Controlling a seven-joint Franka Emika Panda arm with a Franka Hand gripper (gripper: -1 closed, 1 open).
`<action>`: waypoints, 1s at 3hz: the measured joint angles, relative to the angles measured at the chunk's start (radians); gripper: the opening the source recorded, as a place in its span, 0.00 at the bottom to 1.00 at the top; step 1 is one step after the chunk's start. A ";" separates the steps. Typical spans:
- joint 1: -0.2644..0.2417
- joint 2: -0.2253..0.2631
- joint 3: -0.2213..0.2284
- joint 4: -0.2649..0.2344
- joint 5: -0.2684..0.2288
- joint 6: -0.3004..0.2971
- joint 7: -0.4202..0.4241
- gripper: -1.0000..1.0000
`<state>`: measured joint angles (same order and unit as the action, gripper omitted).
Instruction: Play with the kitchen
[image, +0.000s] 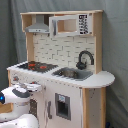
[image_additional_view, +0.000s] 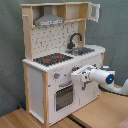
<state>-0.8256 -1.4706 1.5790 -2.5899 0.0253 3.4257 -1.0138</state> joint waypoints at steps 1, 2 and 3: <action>-0.001 0.000 0.002 0.000 0.000 -0.030 0.141 1.00; 0.076 0.002 -0.052 -0.003 0.002 -0.050 0.171 1.00; 0.130 0.003 -0.071 -0.016 0.002 -0.130 0.171 1.00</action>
<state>-0.6952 -1.4675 1.5076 -2.6060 0.0275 3.2953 -0.8429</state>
